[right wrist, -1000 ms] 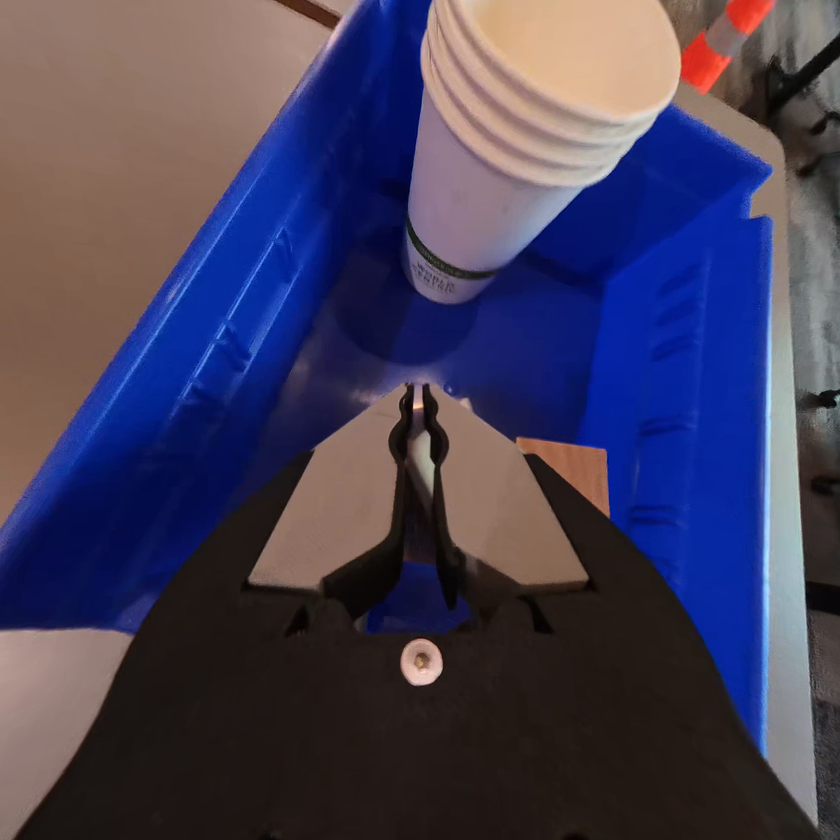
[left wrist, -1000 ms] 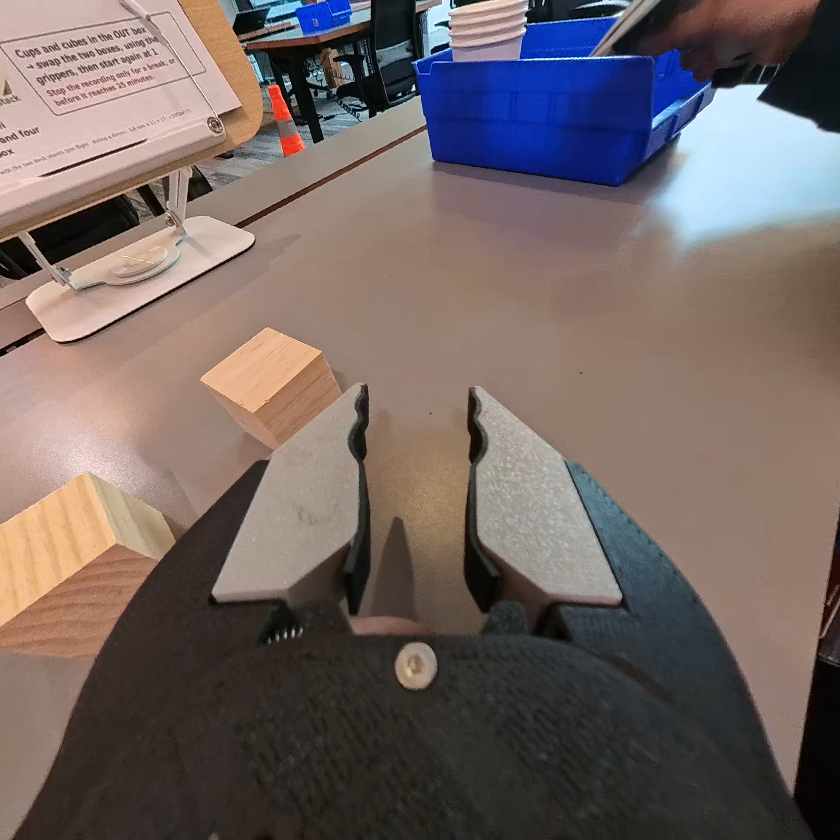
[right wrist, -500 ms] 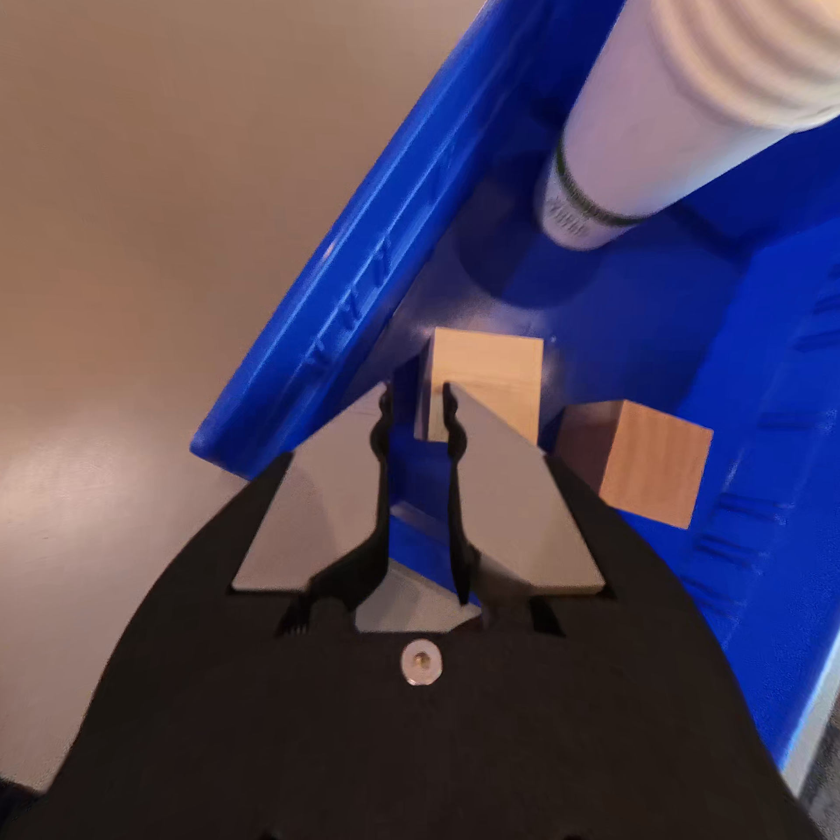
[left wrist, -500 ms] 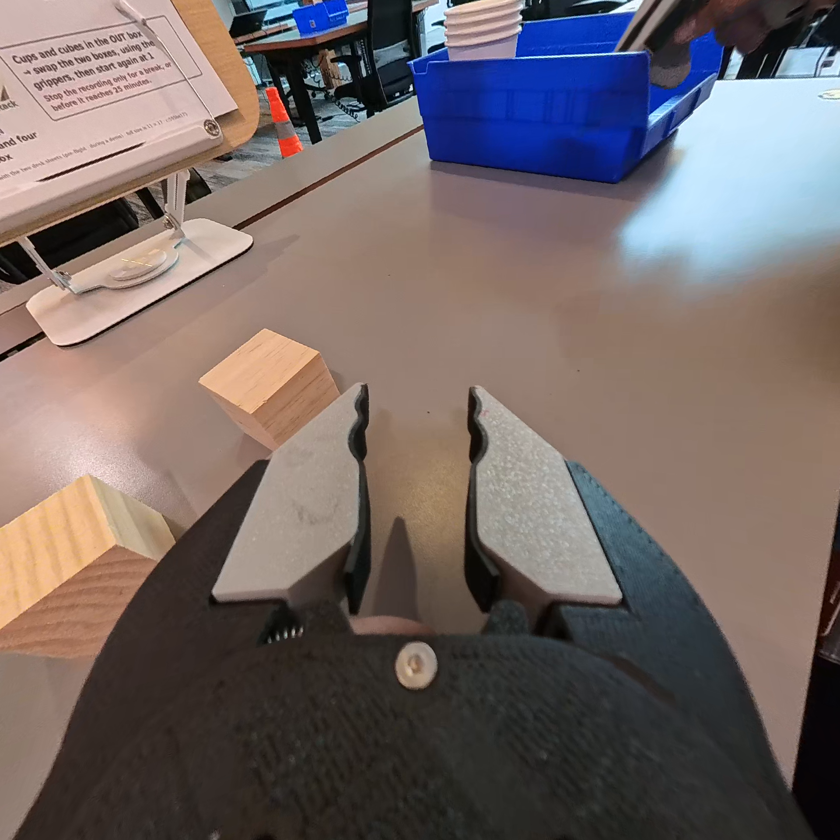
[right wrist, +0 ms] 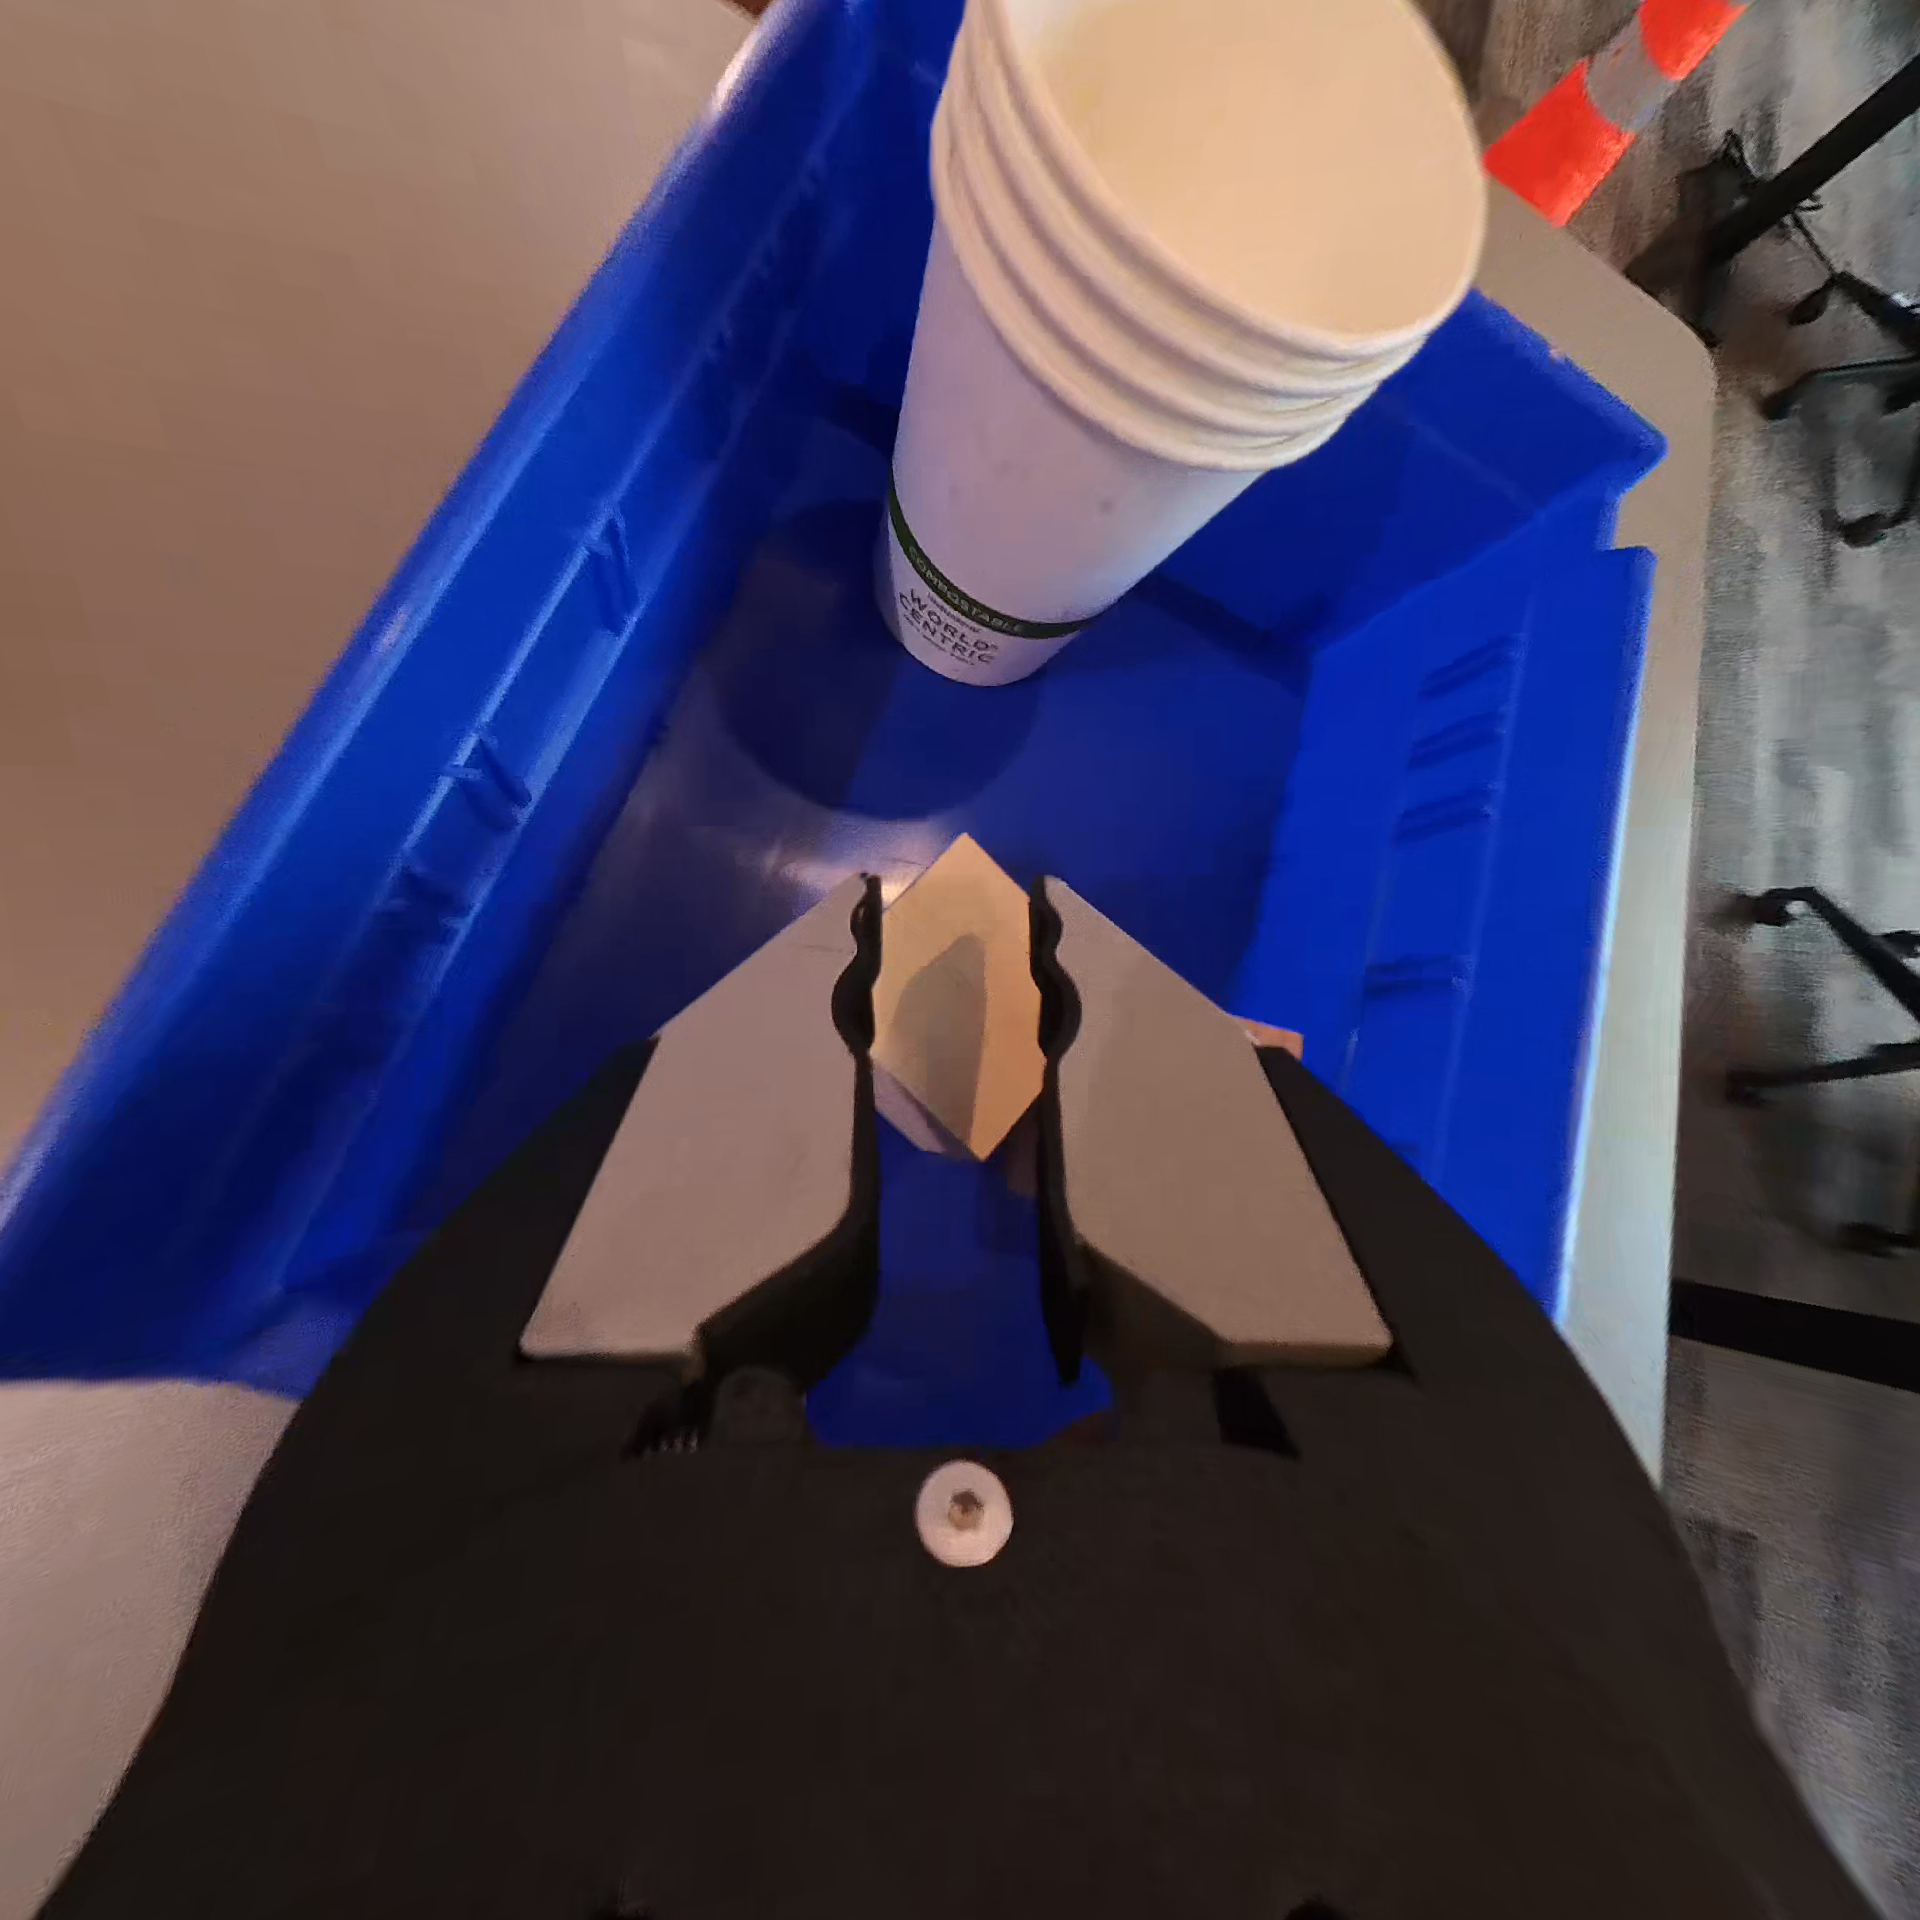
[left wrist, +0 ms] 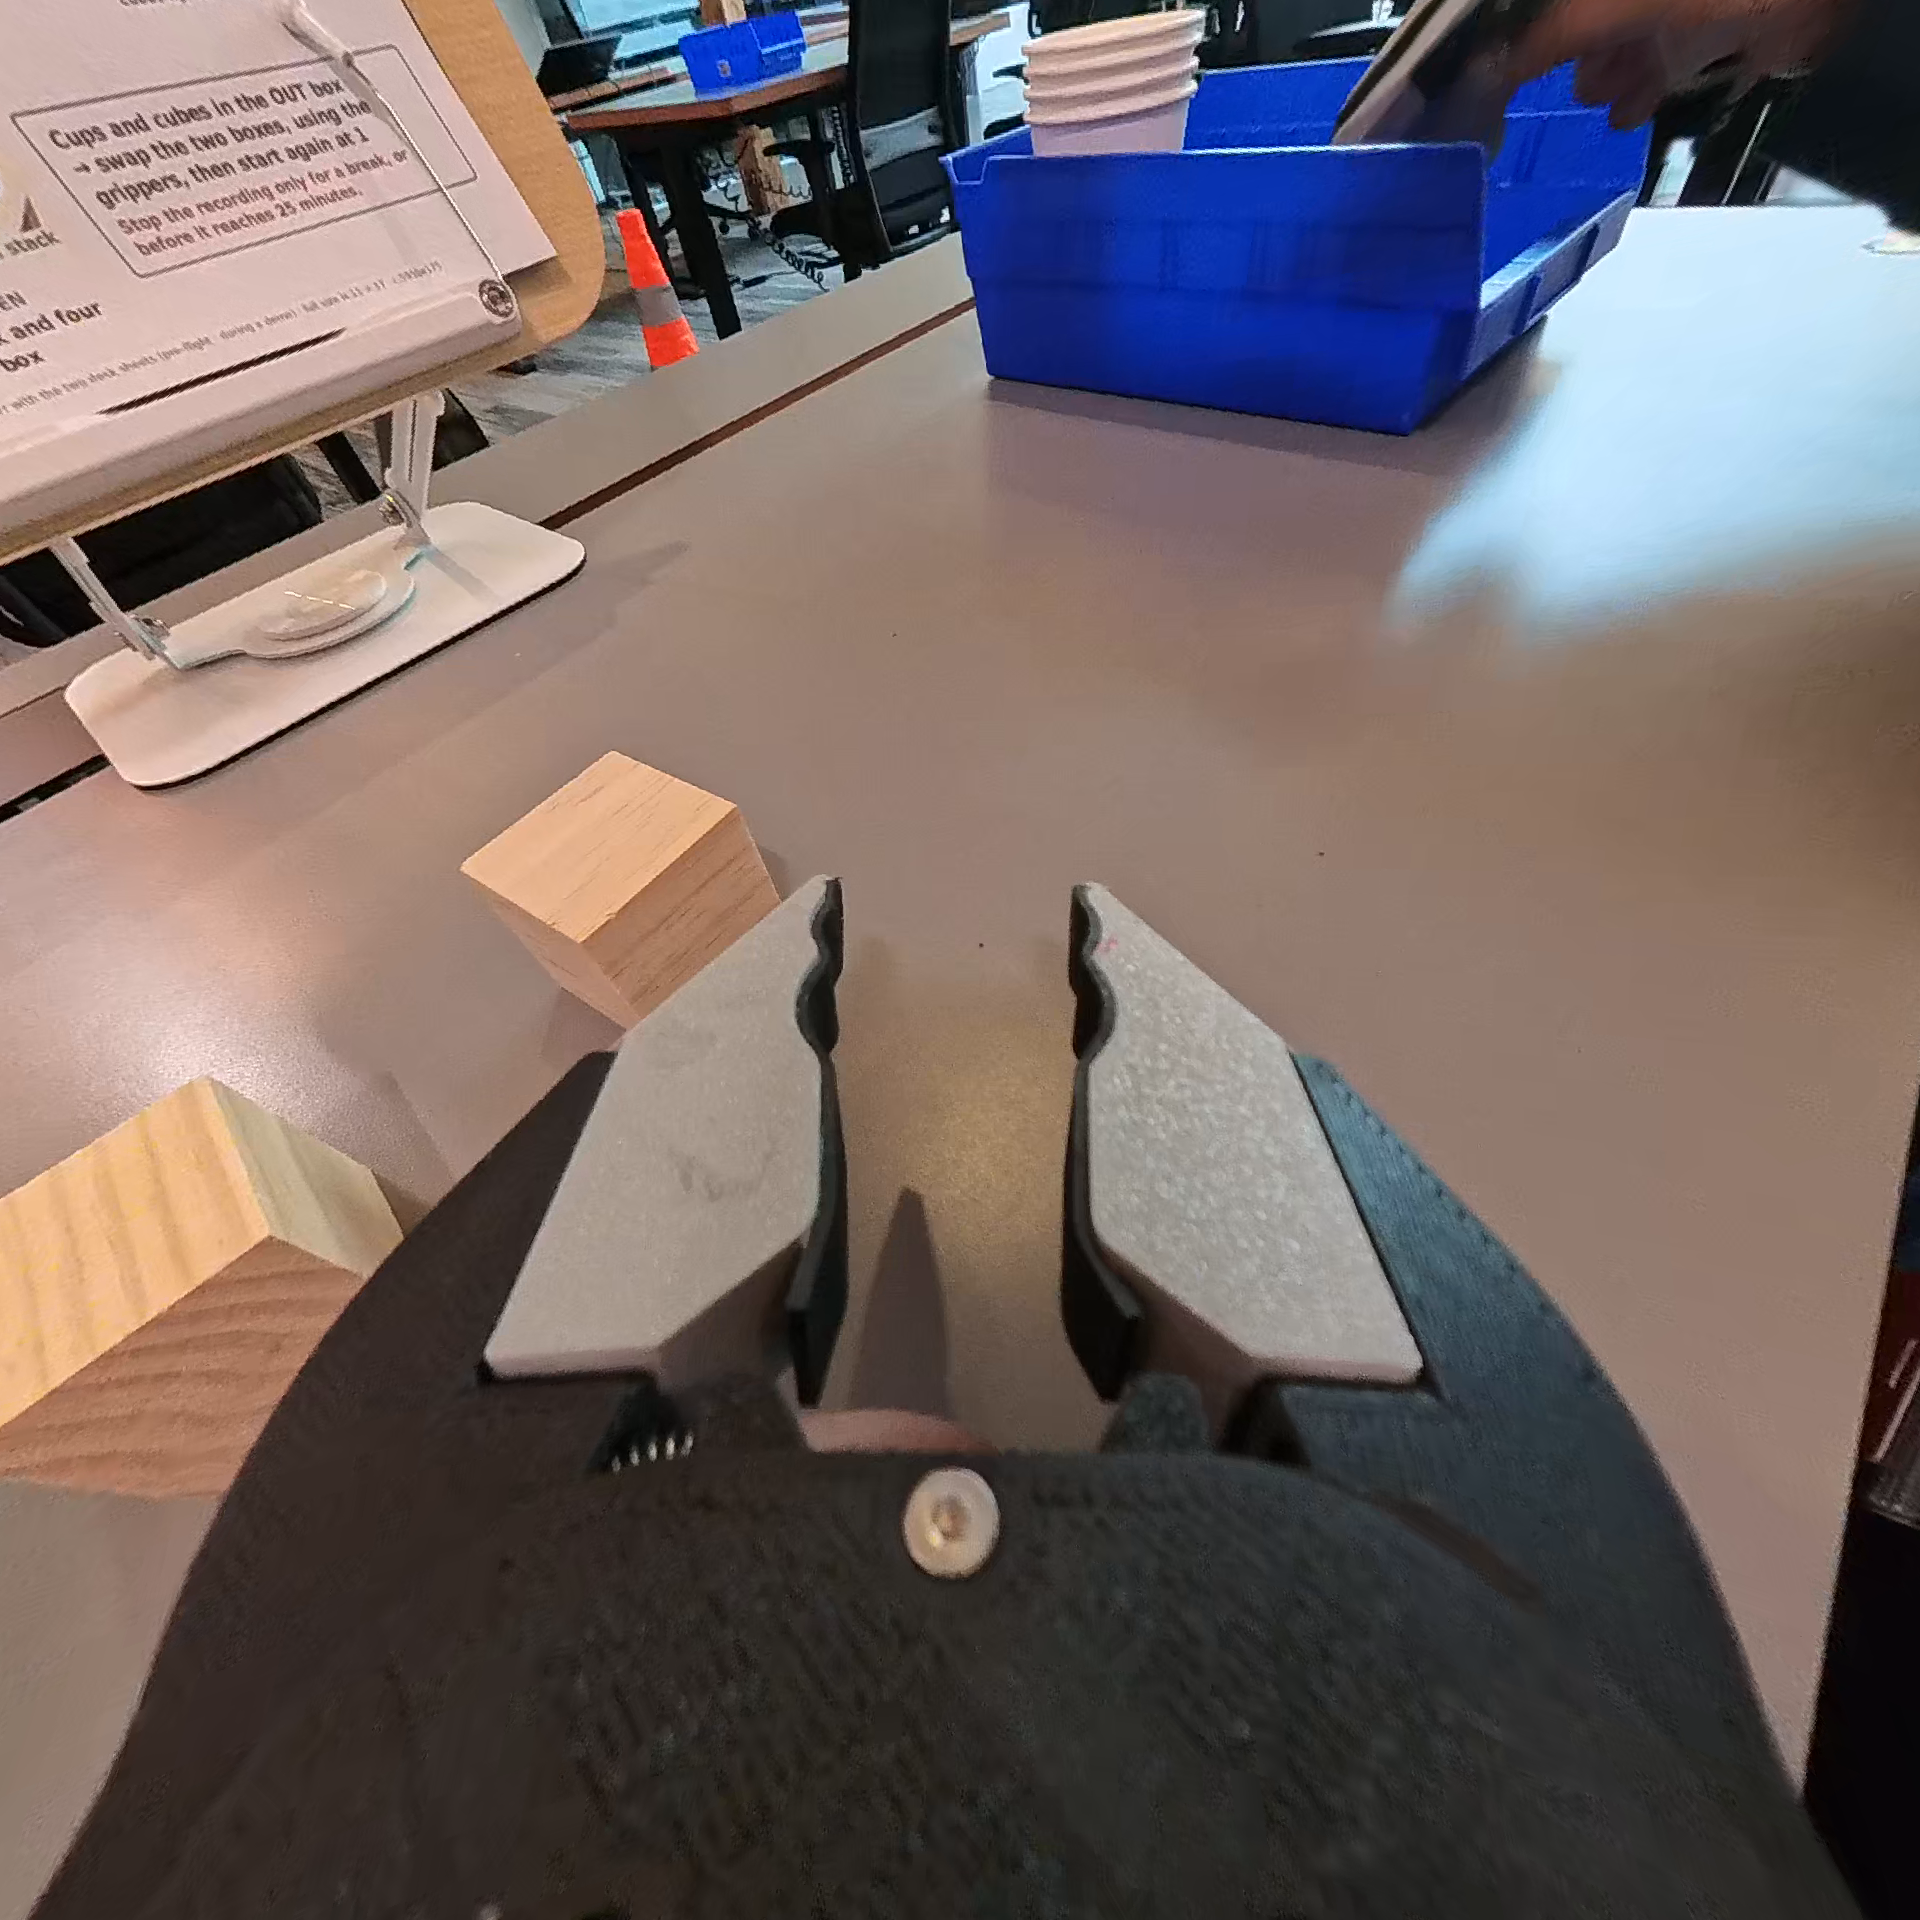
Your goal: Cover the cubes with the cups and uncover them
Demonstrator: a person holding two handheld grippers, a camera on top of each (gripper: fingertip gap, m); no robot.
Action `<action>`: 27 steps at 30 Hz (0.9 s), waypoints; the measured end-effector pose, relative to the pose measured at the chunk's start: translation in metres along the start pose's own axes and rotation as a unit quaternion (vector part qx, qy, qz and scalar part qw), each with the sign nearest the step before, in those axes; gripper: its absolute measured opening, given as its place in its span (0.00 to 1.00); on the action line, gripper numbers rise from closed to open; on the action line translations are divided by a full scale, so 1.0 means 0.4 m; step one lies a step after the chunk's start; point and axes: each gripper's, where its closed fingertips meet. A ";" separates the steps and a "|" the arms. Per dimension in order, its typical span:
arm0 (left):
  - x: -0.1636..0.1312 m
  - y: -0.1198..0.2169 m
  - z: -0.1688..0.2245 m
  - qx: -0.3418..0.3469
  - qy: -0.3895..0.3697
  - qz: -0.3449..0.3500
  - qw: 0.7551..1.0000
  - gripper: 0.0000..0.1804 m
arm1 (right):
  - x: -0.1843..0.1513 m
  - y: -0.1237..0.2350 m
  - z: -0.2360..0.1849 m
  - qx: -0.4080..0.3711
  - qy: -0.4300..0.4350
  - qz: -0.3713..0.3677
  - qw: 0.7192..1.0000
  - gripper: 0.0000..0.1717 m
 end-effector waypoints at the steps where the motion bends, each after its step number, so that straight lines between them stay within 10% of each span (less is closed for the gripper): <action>1: 0.000 0.000 0.000 0.000 0.000 0.000 1.000 0.23 | 0.003 0.020 0.008 0.002 -0.010 0.007 1.000 0.15; 13: -0.002 -0.001 -0.001 0.003 -0.001 -0.003 1.000 0.23 | -0.214 0.056 0.062 0.012 -0.008 -0.176 0.984 0.04; 27: 0.000 0.000 -0.005 0.006 0.004 -0.001 1.000 0.23 | -0.130 0.075 -0.004 0.046 0.019 -0.141 0.989 0.00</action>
Point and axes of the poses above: each gripper's, where its closed fingertips meet, y back along the fingers, x out of its top, z = x × y across the jaws, and after that the axes turned 4 degrees about -y, right-handed
